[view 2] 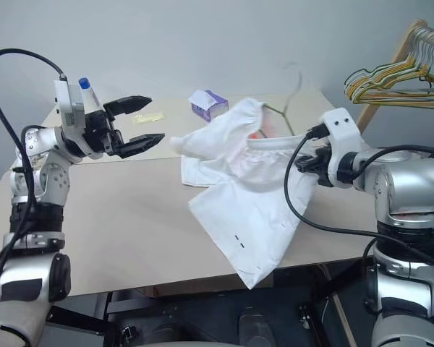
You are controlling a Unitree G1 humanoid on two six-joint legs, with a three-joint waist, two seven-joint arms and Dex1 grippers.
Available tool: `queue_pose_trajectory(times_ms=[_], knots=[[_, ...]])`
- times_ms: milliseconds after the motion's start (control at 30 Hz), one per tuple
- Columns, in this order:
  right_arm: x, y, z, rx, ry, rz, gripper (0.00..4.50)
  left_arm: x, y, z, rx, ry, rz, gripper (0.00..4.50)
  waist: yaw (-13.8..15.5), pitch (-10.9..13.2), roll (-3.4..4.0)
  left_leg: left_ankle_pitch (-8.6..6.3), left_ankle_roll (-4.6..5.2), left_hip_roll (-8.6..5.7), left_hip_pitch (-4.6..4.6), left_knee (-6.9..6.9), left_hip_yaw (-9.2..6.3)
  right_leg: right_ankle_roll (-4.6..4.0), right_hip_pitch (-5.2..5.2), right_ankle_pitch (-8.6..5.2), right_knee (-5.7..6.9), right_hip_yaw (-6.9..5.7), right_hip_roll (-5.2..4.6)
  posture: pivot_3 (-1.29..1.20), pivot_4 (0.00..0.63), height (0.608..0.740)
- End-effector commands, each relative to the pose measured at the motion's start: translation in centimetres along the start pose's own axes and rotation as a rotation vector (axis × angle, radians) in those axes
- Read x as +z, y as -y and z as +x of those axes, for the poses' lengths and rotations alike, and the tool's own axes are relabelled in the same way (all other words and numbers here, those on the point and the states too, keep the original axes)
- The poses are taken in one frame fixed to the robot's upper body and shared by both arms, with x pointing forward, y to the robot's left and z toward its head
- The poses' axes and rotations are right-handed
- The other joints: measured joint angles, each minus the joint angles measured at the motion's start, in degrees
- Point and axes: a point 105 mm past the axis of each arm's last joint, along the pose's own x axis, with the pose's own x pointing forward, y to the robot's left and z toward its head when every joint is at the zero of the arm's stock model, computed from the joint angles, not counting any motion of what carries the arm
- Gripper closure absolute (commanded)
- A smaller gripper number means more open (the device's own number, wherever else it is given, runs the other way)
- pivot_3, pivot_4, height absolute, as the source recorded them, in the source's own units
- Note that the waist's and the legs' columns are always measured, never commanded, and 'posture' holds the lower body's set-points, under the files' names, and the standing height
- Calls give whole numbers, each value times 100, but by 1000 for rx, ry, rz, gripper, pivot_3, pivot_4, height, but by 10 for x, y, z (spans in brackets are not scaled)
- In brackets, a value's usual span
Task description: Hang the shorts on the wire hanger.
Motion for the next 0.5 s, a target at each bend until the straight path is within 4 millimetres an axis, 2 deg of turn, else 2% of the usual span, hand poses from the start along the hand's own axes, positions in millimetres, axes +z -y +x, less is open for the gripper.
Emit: queue_pose_trajectory(times_ms=[33,100,167,300,500], knots=[[5,32,-15,-235,53,87,4500,17,8,6,-2,69,10,32,-19,-3,4,0,0,-1,0,0,0,0,1,0,1,0,-1,-182,0,740],[-3,48,-17,-374,30,114,4500,19,14,8,-3,93,0,32,-51,-4,6,0,0,-1,1,0,-1,0,0,0,0,2,1,-190,0,740],[-6,61,-19,-490,52,216,4500,21,19,8,-5,106,-8,32,-129,-9,9,0,0,-2,1,-2,-2,1,2,1,-2,2,0,-192,0,740],[-6,74,-27,-683,83,361,4500,18,22,7,-3,93,-14,32,-295,-15,26,0,0,-6,2,-2,-4,3,2,2,0,9,-3,-189,0,740],[-4,84,-37,-841,80,514,4500,18,23,5,-8,77,-10,32,-466,-23,37,0,0,-7,11,-5,-19,4,7,2,1,13,-3,-180,0,740]])
